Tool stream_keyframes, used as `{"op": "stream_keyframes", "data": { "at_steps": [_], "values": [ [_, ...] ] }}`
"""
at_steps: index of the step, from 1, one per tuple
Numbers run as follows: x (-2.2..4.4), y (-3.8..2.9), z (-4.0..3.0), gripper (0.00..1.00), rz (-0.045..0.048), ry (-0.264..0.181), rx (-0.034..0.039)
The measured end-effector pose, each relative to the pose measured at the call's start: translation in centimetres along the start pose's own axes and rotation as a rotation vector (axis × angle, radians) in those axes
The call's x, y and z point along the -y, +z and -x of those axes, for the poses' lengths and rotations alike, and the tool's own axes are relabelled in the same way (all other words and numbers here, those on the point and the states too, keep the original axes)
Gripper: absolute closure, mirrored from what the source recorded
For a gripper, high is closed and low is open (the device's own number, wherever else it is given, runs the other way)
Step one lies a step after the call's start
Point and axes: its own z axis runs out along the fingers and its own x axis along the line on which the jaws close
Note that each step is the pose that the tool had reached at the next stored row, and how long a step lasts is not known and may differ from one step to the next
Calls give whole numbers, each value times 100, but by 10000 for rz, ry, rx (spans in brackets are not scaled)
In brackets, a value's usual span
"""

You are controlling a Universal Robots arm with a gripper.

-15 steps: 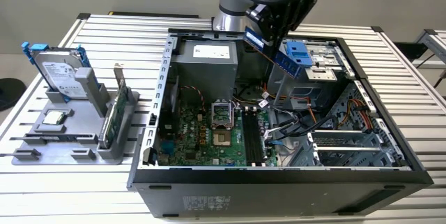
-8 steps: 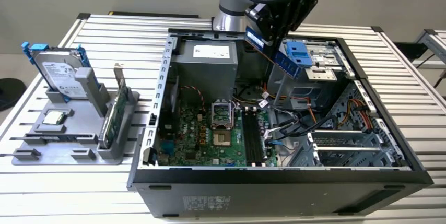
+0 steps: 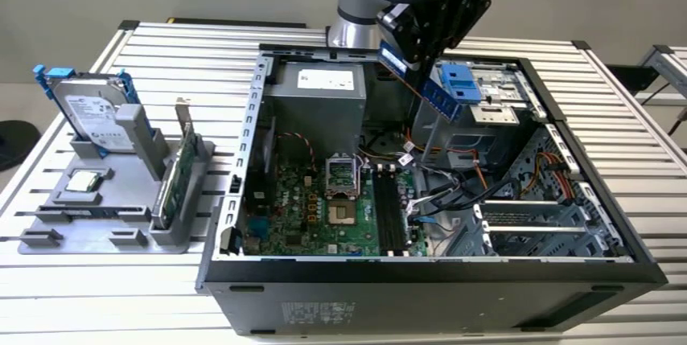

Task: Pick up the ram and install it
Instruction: 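Insert the ram into the slot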

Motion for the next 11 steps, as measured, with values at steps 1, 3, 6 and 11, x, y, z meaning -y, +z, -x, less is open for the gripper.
{"op": "stream_keyframes", "data": {
  "at_steps": [1,3,6,11],
  "values": [
    [0,0,0,100,0,45,0],
    [0,0,0,100,-1,125,-1],
    [0,0,0,100,-2,257,-2],
    [0,0,0,100,-5,491,-4]
  ]
}}
